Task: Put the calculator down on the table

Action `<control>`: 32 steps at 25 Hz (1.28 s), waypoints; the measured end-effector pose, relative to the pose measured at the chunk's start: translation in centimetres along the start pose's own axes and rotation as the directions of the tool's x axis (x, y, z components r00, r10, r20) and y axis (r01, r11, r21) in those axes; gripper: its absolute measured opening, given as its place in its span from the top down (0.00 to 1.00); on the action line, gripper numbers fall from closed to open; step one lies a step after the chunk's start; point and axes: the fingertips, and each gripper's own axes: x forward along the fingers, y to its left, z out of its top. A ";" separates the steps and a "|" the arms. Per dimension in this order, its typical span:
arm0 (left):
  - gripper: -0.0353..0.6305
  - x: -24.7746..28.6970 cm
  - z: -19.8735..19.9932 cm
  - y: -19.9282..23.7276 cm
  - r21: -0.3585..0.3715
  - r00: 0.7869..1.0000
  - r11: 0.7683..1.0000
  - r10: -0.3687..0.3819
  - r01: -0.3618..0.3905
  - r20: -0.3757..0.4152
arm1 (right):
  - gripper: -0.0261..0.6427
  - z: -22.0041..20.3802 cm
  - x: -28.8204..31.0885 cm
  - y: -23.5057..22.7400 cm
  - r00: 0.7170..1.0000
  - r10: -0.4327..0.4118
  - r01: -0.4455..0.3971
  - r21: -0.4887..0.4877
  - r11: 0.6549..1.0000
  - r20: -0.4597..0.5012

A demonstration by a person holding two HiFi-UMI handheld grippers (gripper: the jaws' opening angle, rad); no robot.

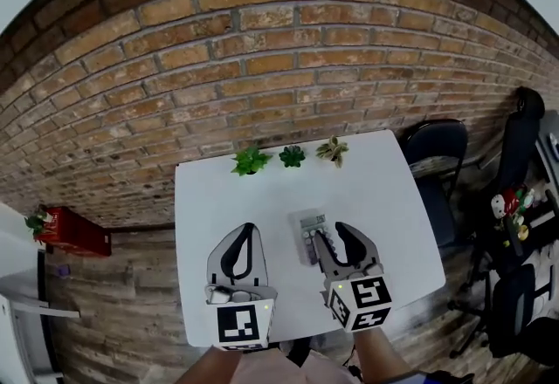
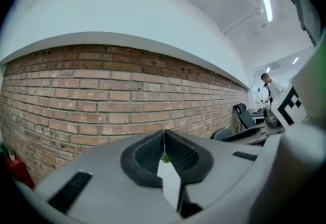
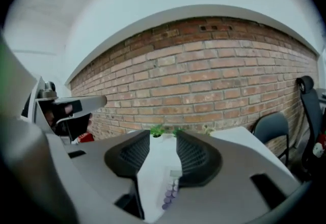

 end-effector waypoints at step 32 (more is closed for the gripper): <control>0.93 -2.5 8.3 -2.7 0.018 0.987 1.000 -0.003 0.000 0.160 | 0.96 8.8 -5.7 0.6 0.975 -0.004 0.027 -0.102 0.994 0.223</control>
